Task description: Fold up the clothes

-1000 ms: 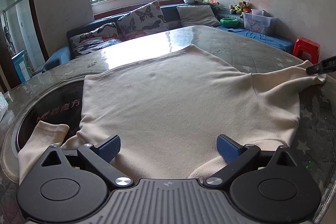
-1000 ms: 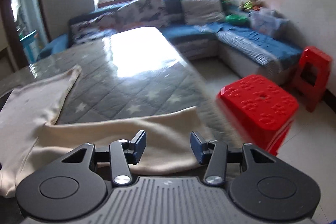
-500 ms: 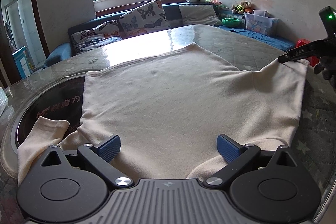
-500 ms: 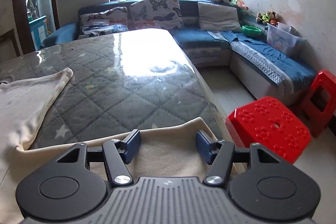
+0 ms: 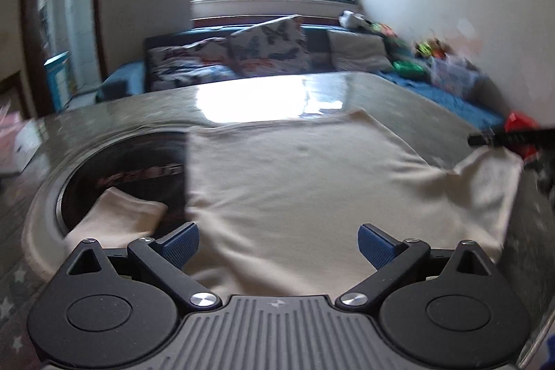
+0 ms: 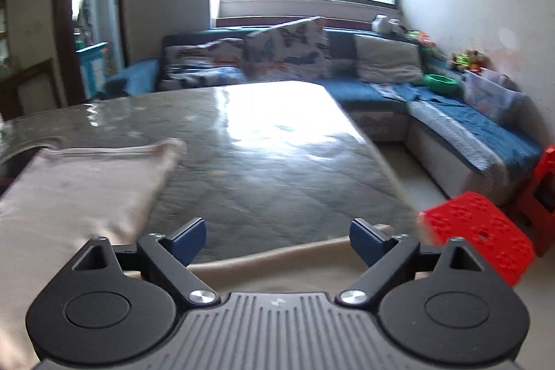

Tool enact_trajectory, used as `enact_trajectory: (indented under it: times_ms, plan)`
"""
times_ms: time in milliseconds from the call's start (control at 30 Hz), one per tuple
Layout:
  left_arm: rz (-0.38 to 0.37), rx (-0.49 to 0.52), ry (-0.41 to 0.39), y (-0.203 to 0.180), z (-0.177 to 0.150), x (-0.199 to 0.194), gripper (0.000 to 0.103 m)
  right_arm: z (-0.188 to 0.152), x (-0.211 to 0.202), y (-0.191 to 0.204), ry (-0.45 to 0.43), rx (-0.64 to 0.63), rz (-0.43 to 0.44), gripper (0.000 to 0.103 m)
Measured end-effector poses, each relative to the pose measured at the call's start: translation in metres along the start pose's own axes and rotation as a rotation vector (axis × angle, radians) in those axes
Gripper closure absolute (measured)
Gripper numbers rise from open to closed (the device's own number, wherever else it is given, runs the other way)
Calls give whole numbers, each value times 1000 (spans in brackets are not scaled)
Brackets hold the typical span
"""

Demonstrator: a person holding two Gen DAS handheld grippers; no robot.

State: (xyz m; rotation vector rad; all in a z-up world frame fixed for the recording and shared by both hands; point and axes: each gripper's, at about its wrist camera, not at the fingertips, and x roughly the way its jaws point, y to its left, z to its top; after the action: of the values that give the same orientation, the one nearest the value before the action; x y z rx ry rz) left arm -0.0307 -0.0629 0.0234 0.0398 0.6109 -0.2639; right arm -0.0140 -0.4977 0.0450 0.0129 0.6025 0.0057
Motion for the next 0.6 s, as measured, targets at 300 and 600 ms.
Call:
enact_trajectory:
  times_ms: [300, 600]
  plan:
    - [82, -176, 68, 73, -15, -1, 13, -13, 16, 26, 45, 4, 36, 0]
    - [394, -117, 34, 80, -16, 8, 16, -21, 24, 27, 89, -2, -6, 0]
